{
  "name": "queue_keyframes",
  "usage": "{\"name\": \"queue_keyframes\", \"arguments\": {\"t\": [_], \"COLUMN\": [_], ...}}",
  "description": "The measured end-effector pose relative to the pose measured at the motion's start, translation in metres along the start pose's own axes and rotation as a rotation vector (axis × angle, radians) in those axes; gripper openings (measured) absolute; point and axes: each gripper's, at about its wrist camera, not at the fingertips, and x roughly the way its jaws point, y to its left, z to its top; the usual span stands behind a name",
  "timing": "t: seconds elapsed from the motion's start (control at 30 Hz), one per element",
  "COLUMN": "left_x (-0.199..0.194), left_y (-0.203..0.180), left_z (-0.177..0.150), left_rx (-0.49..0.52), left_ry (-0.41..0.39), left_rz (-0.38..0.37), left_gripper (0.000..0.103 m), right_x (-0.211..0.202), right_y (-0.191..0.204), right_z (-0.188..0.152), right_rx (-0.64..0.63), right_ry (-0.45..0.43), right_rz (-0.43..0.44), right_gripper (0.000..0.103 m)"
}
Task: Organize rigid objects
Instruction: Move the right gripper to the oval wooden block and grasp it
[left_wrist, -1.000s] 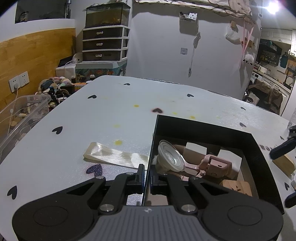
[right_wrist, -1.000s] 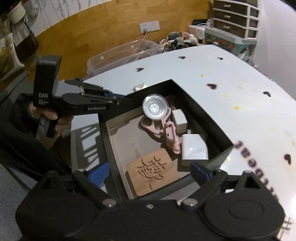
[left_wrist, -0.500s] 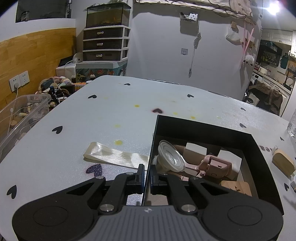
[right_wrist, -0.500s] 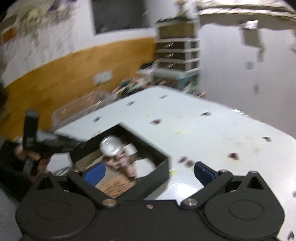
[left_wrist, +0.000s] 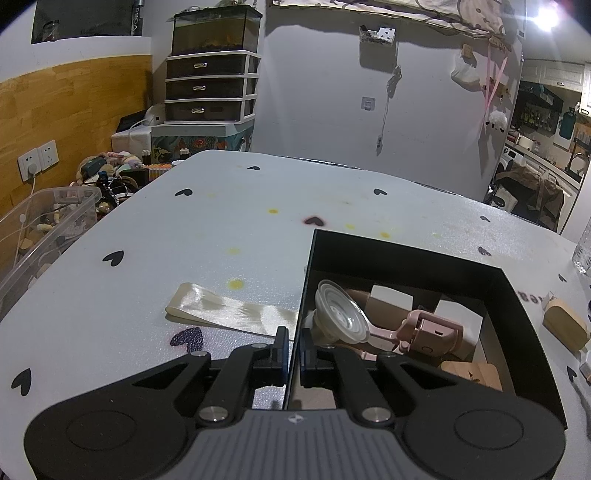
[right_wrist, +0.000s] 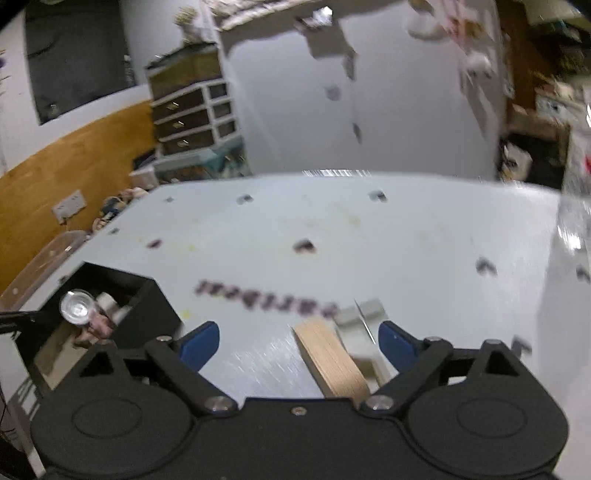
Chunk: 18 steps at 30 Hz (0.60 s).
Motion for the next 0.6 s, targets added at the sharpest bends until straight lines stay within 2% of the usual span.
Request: {"name": "queue_keyframes", "arguments": {"t": [0.13, 0.27, 0.37, 0.43, 0.47, 0.53, 0.57, 0.6], "left_x": [0.000, 0.000, 0.000, 0.000, 0.000, 0.000, 0.000, 0.000], "left_y": [0.000, 0.000, 0.000, 0.000, 0.000, 0.000, 0.000, 0.000], "left_z": [0.000, 0.000, 0.000, 0.000, 0.000, 0.000, 0.000, 0.000], "left_rx": [-0.001, 0.000, -0.001, -0.001, -0.002, 0.000, 0.000, 0.000], "left_ry": [0.000, 0.000, 0.000, -0.001, -0.001, 0.000, 0.000, 0.000], "left_rz": [0.000, 0.000, 0.000, 0.000, 0.000, 0.000, 0.000, 0.000], "left_gripper": [0.005, 0.005, 0.005, 0.005, 0.005, 0.005, 0.005, 0.005], "right_x": [0.016, 0.025, 0.029, 0.030, 0.030, 0.030, 0.030, 0.030], "right_y": [-0.012, -0.016, -0.015, -0.011, -0.006, 0.004, 0.009, 0.014], "right_z": [-0.013, -0.016, -0.014, -0.013, -0.013, -0.014, -0.015, -0.016], "right_rx": [0.054, 0.039, 0.024, 0.007, -0.007, -0.053, -0.076, -0.097], "right_ry": [0.036, 0.004, 0.002, 0.021, 0.029, 0.034, 0.034, 0.032], "right_rz": [-0.017, -0.069, -0.051, -0.017, -0.004, 0.000, -0.011, -0.014], "right_gripper": [0.074, 0.071, 0.070, 0.054, 0.052, 0.031, 0.026, 0.025]}}
